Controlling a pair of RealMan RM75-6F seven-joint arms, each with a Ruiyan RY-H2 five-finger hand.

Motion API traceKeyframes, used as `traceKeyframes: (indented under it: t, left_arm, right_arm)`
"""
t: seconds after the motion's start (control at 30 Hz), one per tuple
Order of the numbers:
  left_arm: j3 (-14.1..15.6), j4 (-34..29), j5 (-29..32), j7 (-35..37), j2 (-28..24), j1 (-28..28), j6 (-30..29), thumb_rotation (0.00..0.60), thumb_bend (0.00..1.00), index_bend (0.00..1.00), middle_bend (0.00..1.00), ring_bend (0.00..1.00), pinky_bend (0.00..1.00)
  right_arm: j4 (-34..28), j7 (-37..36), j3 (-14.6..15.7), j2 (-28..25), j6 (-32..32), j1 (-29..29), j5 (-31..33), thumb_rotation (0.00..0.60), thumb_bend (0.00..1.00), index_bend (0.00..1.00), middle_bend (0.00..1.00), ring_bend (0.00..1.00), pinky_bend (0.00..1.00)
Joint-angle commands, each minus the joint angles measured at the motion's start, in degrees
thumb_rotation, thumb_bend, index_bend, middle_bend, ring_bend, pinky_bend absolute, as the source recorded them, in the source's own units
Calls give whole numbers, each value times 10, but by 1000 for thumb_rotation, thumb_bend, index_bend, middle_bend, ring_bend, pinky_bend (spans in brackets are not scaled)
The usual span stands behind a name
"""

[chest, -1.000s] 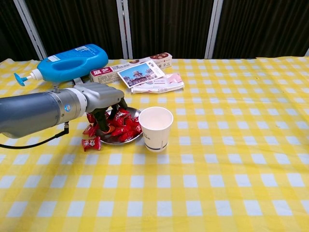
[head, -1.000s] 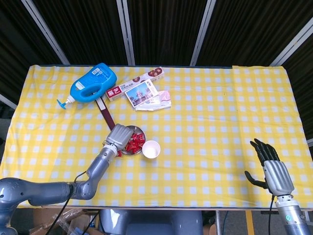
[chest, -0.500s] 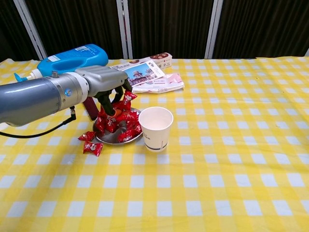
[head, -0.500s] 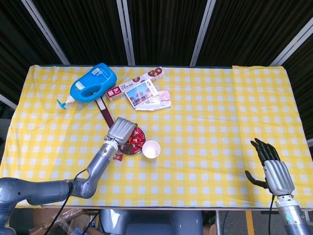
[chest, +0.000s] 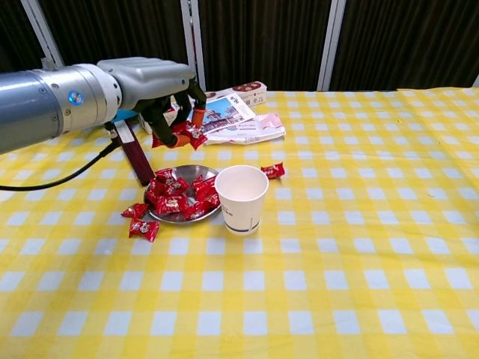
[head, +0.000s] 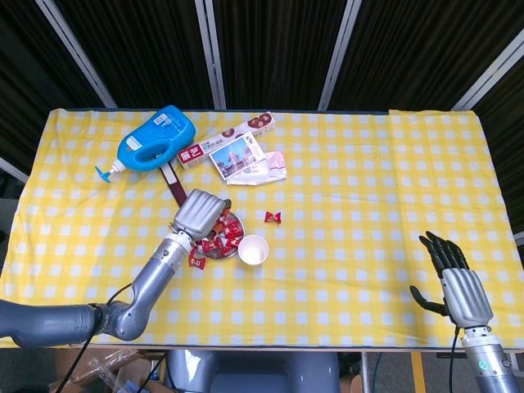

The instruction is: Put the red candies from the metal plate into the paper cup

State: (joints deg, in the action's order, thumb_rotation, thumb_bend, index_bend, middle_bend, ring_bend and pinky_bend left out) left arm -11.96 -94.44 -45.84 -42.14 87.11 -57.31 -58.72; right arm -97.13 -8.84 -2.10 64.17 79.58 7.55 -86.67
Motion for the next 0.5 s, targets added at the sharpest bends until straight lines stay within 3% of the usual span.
traceKeyframes:
  t: [0.03,0.5]
  left_arm:
    - [-7,-16,0,-9,-1,-10,-3,600,437,563,656,914,948]
    - [-2,5,33,-47,82,-59,1,600,424,539,633,914,948]
  right_arm:
    - [0,-1,-1,0,0,0,1,600,388,0,0,0,0]
    - [-2,-9,-1,-3,2,-1,-2,600,387,0,0,0,0]
